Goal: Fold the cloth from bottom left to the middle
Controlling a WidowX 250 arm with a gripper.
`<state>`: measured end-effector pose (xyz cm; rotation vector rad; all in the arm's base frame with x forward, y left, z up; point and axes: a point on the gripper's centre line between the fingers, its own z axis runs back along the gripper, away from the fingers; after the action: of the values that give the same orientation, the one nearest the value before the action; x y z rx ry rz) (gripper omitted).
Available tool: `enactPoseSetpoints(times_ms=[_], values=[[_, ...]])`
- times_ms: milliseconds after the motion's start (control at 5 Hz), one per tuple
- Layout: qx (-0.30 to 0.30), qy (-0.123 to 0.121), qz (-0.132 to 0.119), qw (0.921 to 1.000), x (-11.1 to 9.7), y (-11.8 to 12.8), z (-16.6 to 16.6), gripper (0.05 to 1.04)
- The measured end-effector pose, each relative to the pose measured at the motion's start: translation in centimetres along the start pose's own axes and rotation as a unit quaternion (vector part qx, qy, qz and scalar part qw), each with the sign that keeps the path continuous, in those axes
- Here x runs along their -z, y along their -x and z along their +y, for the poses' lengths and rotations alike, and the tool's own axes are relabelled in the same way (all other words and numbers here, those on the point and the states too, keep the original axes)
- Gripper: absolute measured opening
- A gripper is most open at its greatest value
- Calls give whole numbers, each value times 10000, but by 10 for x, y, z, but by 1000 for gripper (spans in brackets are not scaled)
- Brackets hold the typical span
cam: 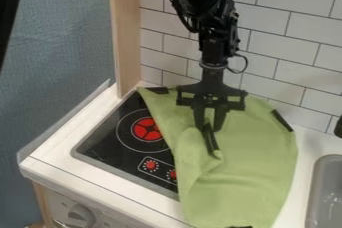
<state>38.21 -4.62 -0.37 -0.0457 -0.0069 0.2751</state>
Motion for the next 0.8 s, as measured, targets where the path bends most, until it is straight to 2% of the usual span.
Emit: enactPoseSetpoints(times_ms=[200, 400, 600, 800], values=[[43, 39, 55, 10000, -2, 5, 0, 793], [92, 128, -110, 9998, -24, 3, -1, 1015], [81, 107, 8, 9999, -38, 7, 4, 1010], [170, 216, -353, 9990, -72, 4, 4, 999]])
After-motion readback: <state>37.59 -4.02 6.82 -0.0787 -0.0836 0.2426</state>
